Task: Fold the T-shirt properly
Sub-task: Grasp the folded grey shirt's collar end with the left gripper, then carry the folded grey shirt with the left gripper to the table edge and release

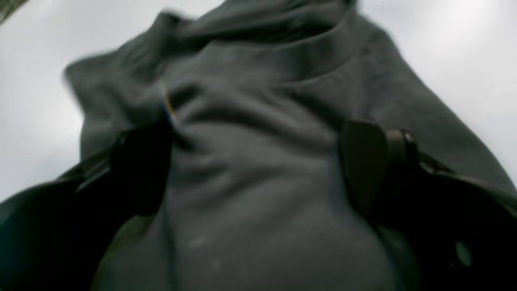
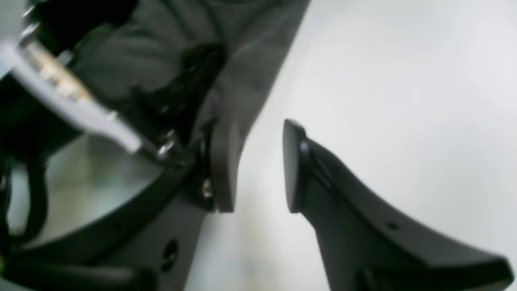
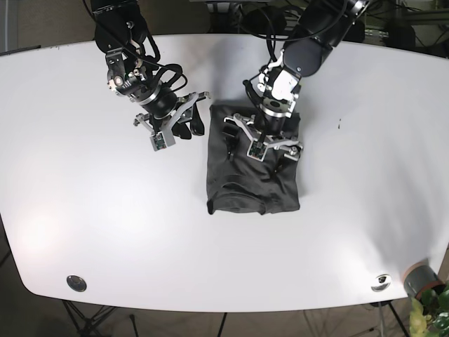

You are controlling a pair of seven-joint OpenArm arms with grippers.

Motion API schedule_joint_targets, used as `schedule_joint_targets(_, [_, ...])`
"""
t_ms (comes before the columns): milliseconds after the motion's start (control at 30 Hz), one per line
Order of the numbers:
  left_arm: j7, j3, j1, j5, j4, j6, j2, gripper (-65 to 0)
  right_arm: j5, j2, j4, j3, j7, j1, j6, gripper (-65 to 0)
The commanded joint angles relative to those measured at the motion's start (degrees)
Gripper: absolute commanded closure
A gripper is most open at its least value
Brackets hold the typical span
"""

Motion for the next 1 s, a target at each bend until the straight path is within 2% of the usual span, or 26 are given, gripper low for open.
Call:
schedule_joint_targets(0, [7.81,-3.58,0.72,-0.58,-3.35,-4.03,-3.45,-63.3,2.29,0.34,1.34,0.23,1.38,0.76,0.23,-17.3])
schedule_joint_targets(100, [7.98,-10.70,0.90,-2.86,-5.19,-11.33,-7.50,-63.3,4.14,0.87,1.34,0.67,1.38,0.85,0.23,-17.3])
schedule_joint_targets(200, [7.98,-16.68,1.51,-3.12,-7.48,-17.04,-11.54,-63.3,6.16,1.31,1.34,1.99,1.38,0.85,0.23,-17.3])
schedule_joint_targets(333, [8.07,-23.01,1.69,-3.21,-10.56,-22.41,-17.61,-63.3,7.74,1.57,1.34,3.74,1.38,0.85,0.23,-17.3])
schedule_joint_targets(533, [7.72,-29.34,0.46,-3.48,-23.74,-30.85,-26.57,-63.3,7.74,1.66,2.04,4.45,1.38,0.85,0.23,-17.3])
schedule_joint_targets(633, [6.93,-29.69,-2.09,-3.48,-29.98,-35.24,-29.39,-63.3,7.48,1.66,2.75,4.45,1.38,0.85,0.23,-17.3])
schedule_joint_targets(767, [2.80,-29.78,-2.88,-3.56,-36.31,-37.97,-33.52,-63.2,7.48,1.66,4.24,4.36,1.38,0.76,0.23,-17.3])
schedule_joint_targets(900, [-1.34,-29.87,-2.71,-3.56,-38.69,-38.14,-36.68,-63.2,7.48,1.66,4.95,4.18,1.38,0.76,0.23,-17.3])
schedule_joint_targets(967, [-1.78,-29.95,-2.36,-3.65,-38.95,-38.32,-38.00,-63.2,7.48,1.66,5.30,4.18,1.38,0.76,0.23,-17.3])
